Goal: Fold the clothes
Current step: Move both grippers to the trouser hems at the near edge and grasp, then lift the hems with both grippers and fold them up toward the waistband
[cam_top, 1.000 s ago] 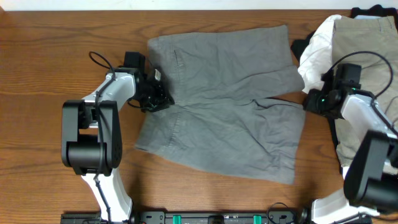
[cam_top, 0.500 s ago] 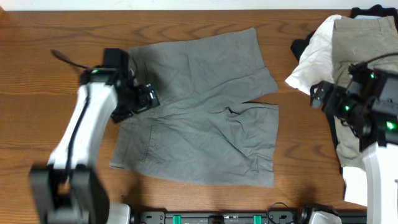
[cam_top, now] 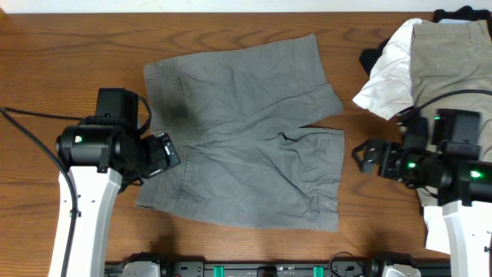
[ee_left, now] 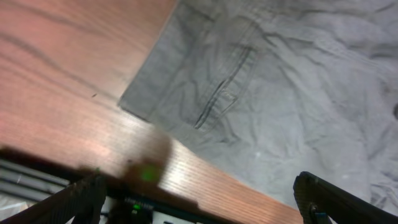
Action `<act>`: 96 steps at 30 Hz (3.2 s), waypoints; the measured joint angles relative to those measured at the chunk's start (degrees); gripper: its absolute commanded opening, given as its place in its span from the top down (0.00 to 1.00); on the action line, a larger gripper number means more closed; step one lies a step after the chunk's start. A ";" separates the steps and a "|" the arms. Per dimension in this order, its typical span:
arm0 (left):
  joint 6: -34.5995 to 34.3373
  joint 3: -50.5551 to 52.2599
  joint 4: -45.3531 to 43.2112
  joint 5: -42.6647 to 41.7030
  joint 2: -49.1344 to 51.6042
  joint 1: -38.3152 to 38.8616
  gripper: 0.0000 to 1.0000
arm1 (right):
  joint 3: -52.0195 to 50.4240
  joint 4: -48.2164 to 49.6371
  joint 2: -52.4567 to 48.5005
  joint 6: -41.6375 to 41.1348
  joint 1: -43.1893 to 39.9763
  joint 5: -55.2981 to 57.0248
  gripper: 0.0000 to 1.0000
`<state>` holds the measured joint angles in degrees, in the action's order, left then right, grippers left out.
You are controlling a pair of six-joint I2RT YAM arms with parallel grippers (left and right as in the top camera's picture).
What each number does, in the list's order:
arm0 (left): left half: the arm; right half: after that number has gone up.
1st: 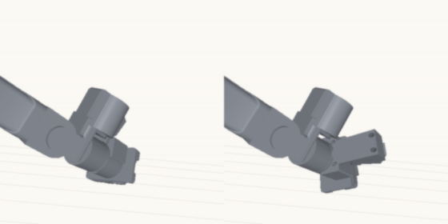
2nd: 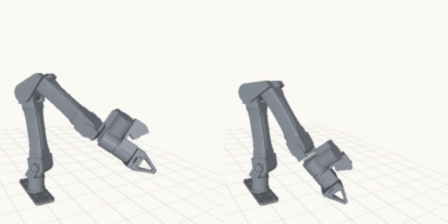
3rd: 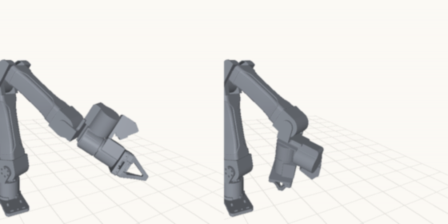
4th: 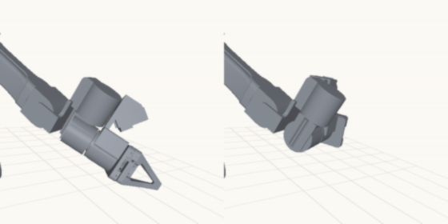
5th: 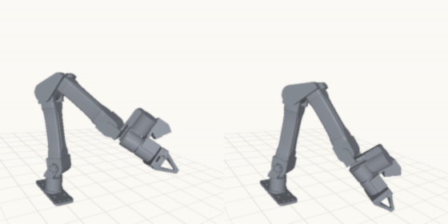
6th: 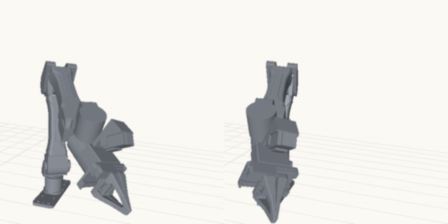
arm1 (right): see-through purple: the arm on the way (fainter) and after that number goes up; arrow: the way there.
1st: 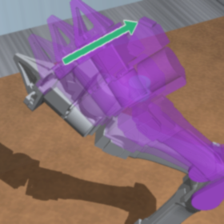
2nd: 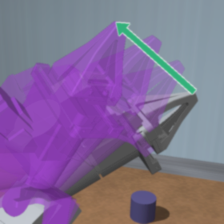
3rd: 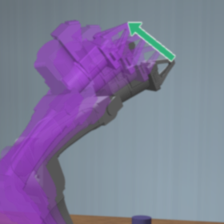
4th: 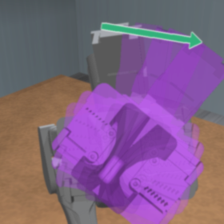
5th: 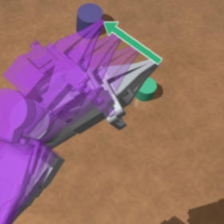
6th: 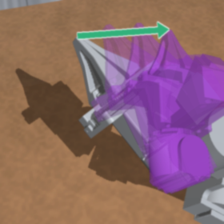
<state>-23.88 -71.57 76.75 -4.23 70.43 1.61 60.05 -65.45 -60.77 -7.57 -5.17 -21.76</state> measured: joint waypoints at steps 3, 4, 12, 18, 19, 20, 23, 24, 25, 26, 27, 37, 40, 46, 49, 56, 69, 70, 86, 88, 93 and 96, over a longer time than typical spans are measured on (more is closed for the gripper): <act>-0.85 1.97 0.17 0.87 -1.49 0.00 0.02 | -2.47 0.59 0.00 -0.59 6.58 -0.22 0.01; -1.05 2.75 0.28 1.14 -1.73 0.00 0.02 | -3.67 0.90 -0.02 -1.11 8.61 -0.13 0.01; -1.60 13.68 -2.62 1.66 -1.97 0.00 0.02 | -19.45 12.57 -1.73 -10.10 24.37 0.74 0.01; -1.36 16.04 -9.42 1.66 -1.40 -0.61 0.02 | -26.62 20.55 -3.87 -17.81 33.42 3.58 0.01; -1.18 16.15 -10.21 1.66 -0.98 -0.94 0.02 | -27.04 20.90 -4.50 -19.19 34.84 4.74 0.01; -0.90 16.41 -11.06 1.66 -0.28 -1.36 0.02 | -27.23 21.22 -5.20 -20.50 36.09 6.01 0.01; -0.11 17.29 -12.59 1.66 3.10 -2.69 0.02 | -27.28 22.01 -7.08 -23.82 38.75 9.14 0.01; -0.02 17.55 -12.87 1.66 4.83 -3.13 0.02 | -27.28 22.08 -7.52 -24.90 39.45 9.92 0.01; 0.11 17.73 -12.96 1.66 6.43 -3.43 0.02 | -27.28 22.05 -7.89 -26.08 40.11 10.91 0.01; 0.15 17.79 -12.98 1.66 8.02 -3.67 0.02 | -27.28 21.97 -8.20 -27.12 40.50 11.43 0.02; 0.20 17.81 -13.05 1.66 9.64 -3.85 0.02 | -27.28 21.70 -8.37 -28.35 41.00 12.22 0.01; 1.27 17.86 -15.54 3.15 20.41 -4.09 0.02 | -27.28 20.55 -8.61 -37.18 42.62 16.41 0.01; 1.70 17.97 -17.20 3.41 21.66 -4.09 0.02 | -27.28 21.16 -8.61 -38.07 42.62 16.68 0.01; 1.57 20.48 -19.47 3.61 22.05 -4.09 0.07 | -27.32 22.38 -8.61 -38.84 42.62 16.85 0.02; 1.09 22.45 -19.65 3.82 22.08 -4.09 0.13 | -27.74 23.76 -8.61 -39.41 42.64 16.83 0.03; -1.16 27.06 -23.19 4.13 22.10 -4.09 0.38 | -30.12 25.97 -8.61 -40.28 42.64 16.65 0.04; -1.62 27.93 -25.86 2.93 21.92 -4.09 0.65 | -30.67 27.71 -8.83 -41.35 42.64 16.63 0.10; -1.62 27.93 -25.88 2.93 21.92 -4.09 0.65 | -30.82 27.80 -9.11 -41.51 42.64 16.65 0.10; -1.62 27.93 -25.97 2.93 21.92 -4.09 0.65 | -31.30 28.65 -11.74 -49.77 42.64 19.28 0.29; -1.62 27.93 -25.99 2.93 21.92 -4.09 0.66 | -31.10 28.11 -12.44 -50.45 42.64 20.00 0.44; -1.86 27.96 -26.47 2.93 21.92 -4.09 0.88 | -30.95 27.12 -13.53 -51.30 42.60 21.84 0.89; -1.77 28.00 -26.62 3.34 21.92 -4.09 0.94 | -31.06 28.55 -13.66 -51.54 42.60 21.11 0.99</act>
<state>-25.65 -43.57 50.13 -0.89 92.36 -2.48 28.99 -36.91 -74.43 -59.11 37.43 -0.64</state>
